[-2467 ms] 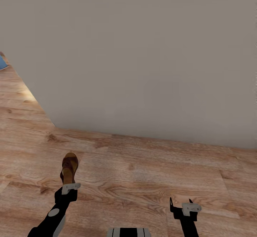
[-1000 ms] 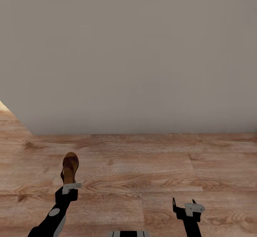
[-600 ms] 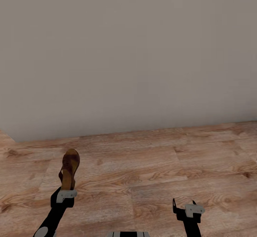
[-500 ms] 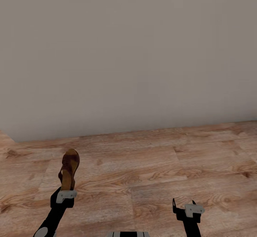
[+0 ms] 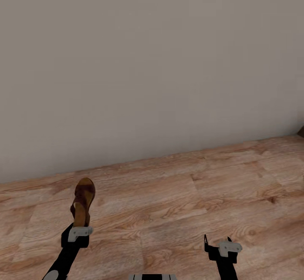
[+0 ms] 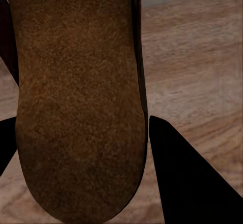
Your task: Pick up the two gym shoes and the two sandals from the corridor floor and place them onto the hallstand (shoe rack) in the corridor, making sure they are on the rack and not on the floor. Arrange them so the two gym shoes are next to each other and the two sandals are next to each other.
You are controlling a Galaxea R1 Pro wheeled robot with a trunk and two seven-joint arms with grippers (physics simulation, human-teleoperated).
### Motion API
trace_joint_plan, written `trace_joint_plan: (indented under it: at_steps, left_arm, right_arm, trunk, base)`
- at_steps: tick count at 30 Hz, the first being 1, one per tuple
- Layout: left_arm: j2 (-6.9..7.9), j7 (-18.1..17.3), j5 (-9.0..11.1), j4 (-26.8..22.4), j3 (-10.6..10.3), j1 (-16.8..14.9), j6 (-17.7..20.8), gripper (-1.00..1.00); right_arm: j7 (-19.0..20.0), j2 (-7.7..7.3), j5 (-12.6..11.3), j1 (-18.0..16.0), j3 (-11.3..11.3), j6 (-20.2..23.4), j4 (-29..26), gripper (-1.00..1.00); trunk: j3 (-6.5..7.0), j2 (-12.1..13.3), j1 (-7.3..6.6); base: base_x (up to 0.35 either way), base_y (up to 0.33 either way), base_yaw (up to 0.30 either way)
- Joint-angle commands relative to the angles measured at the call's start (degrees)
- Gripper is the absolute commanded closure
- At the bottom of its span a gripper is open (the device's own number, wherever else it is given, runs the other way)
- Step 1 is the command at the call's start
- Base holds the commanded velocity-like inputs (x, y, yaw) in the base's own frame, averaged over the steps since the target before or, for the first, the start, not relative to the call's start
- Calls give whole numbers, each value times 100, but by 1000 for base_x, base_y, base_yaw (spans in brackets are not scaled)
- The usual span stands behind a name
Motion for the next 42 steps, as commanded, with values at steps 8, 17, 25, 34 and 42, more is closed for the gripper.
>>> trace_joint_plan:
  at_steps: [8, 17, 25, 34, 42]
  left_arm:
    - [-19, -29, -64, -9, 26, 0, -25, 100]
    - [-19, -28, -57, -10, 33, -2, -25, 100]
    - [-18, -28, -57, -10, 34, -1, -25, 100]
    - [-18, -28, -57, -10, 34, 2, -23, 100]
    - [-18, -28, -57, -10, 34, 0, -25, 100]
  right_arm:
    - [-18, -1, -43, -2, 46, -10, 0, -100]
    - [-18, -1, -43, -2, 46, -10, 0, -100]
    - [-18, -1, -43, -2, 46, -10, 0, -100]
    - [-18, -1, -43, -2, 46, -10, 0, -100]
    - [-18, -1, -43, -1, 46, -10, 0, -100]
  trunk:
    - [29, -1, 1]
    - [66, -1, 1]
    - [100, -1, 1]
    - [137, -1, 1]
    - [170, -1, 1]
  base:
    - [96, -244, -271]
    - [5, -120, -271]
    - [0, -3, -271]
    - [13, -2, -271]
    - [197, -128, -271]
